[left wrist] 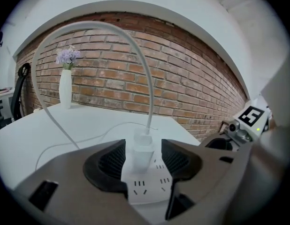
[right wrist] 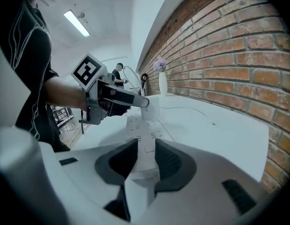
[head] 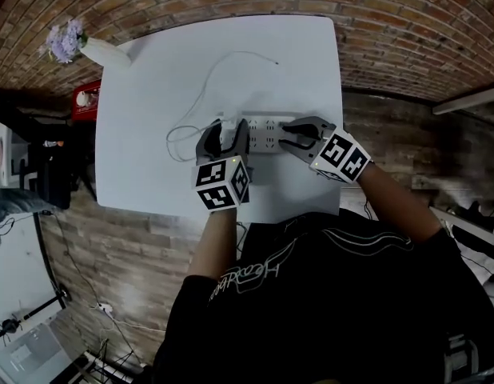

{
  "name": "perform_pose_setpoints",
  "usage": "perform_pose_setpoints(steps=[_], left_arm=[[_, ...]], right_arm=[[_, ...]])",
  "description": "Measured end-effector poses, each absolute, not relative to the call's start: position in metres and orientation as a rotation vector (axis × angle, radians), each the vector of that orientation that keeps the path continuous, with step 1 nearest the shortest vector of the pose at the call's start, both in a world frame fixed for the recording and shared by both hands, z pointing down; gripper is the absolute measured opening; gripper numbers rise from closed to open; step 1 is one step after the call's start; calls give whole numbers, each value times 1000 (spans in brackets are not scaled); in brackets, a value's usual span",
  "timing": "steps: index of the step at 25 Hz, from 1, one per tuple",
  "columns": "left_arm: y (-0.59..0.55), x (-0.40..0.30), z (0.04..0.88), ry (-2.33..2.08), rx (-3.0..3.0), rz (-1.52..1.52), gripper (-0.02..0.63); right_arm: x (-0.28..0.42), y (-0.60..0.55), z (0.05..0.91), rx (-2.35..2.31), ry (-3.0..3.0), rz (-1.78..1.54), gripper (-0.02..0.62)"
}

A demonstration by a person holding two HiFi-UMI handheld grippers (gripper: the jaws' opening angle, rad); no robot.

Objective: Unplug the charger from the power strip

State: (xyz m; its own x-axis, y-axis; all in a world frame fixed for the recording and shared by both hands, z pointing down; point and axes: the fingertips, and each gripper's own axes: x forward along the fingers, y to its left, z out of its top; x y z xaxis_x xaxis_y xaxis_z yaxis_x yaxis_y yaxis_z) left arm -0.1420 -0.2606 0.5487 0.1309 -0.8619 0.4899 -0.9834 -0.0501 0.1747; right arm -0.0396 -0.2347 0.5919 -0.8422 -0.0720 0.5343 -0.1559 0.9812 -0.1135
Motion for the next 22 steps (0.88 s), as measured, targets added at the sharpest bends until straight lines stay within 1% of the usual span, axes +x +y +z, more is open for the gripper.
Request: perform_pose_setpoints(steps=[8,12,13,22], left_arm=[[-267,-144,558,-1814,1957,399,214],[-267,-144,555,-1871,1967,445,144],[-268,-143,555,-1876,1969,446,138],[-267,-143,557,-1833,1995,417,135]], right_arm=[[-43,-232,592,146,-2574,191,89],[-40,-233,591,151,-2573,195,73],[-40,-234,591,156,-2573,192,69],[-39,-237,593,192,-2573,158,43]])
